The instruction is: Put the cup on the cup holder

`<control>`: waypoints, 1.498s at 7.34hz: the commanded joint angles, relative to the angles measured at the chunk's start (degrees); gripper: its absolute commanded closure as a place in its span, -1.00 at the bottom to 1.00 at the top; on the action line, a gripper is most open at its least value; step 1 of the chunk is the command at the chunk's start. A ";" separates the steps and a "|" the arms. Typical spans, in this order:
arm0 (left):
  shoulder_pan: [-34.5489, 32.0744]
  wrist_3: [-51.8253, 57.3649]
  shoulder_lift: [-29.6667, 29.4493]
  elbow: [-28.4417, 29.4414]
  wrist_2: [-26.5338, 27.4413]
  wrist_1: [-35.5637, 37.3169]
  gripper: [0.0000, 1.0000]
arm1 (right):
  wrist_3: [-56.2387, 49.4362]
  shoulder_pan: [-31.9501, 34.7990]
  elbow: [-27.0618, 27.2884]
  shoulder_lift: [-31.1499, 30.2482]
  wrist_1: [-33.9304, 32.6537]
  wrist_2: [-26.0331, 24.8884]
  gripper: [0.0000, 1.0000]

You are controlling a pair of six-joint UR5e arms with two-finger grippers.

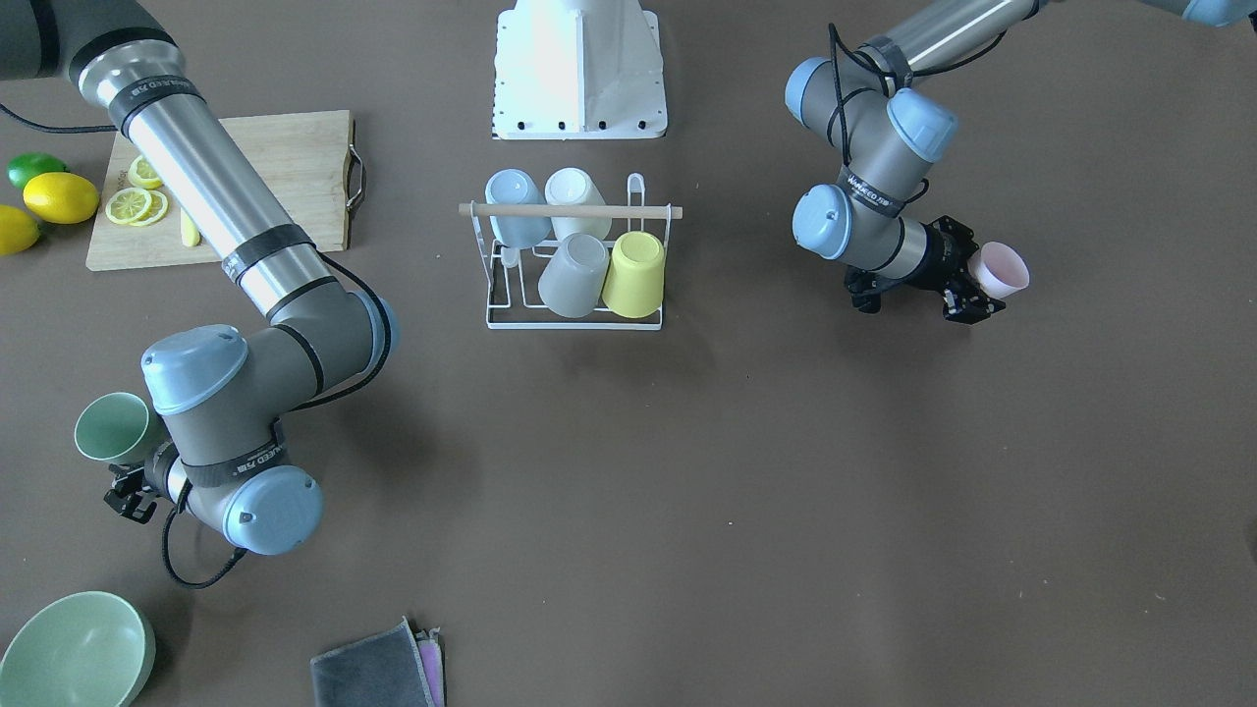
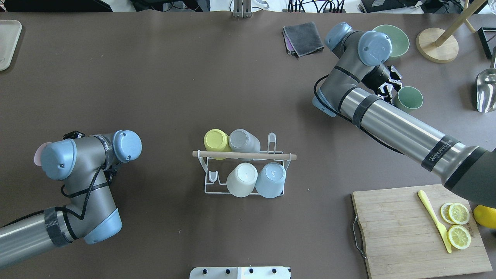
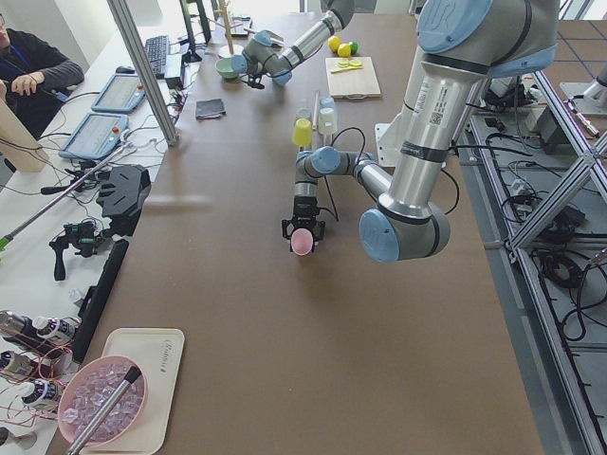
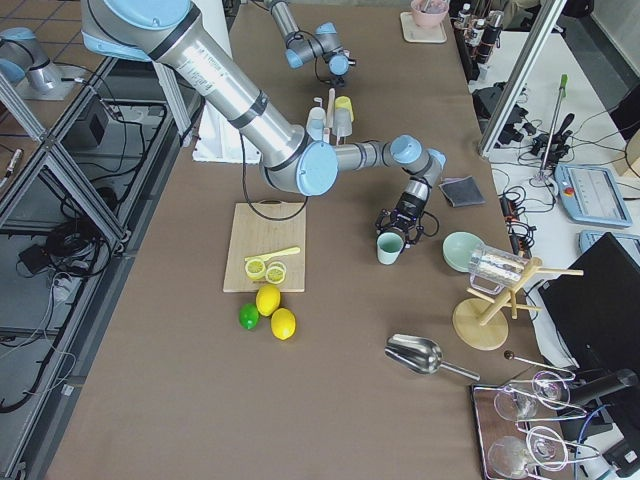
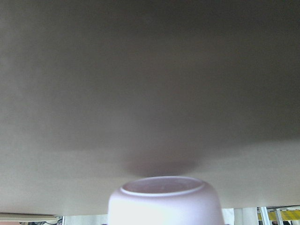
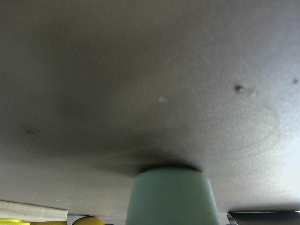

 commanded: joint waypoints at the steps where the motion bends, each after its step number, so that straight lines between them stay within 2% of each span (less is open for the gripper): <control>1: -0.23 0.90 0.07 -1.52 -0.02 -0.01 0.04 | -0.35 -0.33 0.73 -0.26 -0.19 -0.19 -0.36; 3: -0.58 1.16 2.25 -6.16 -0.45 0.08 0.05 | -2.27 -0.33 2.04 -0.69 -0.54 -0.54 0.08; 4: -1.10 1.16 3.75 -9.23 -0.72 0.08 0.13 | -2.37 -0.16 2.66 -0.87 -0.71 -0.54 0.35; 5: -1.37 0.99 3.59 -9.87 -0.63 -0.01 0.13 | -2.37 -0.15 3.19 -0.87 -1.41 -0.63 0.36; 6: -1.55 0.90 3.41 -11.71 -0.72 0.08 0.13 | -2.28 -0.07 5.97 -1.92 -2.64 -0.71 0.36; 8: -1.64 0.38 3.50 -14.53 -0.72 0.08 0.12 | -1.15 1.42 17.29 -6.92 -2.66 -0.28 0.42; 9: -2.86 0.46 2.98 -14.89 -0.98 -0.01 0.07 | -0.27 2.65 19.69 -7.20 -1.52 0.16 0.42; 11: -3.65 -0.15 3.58 -19.95 -1.95 -0.01 0.16 | 3.06 5.36 21.81 -7.55 5.40 5.76 0.49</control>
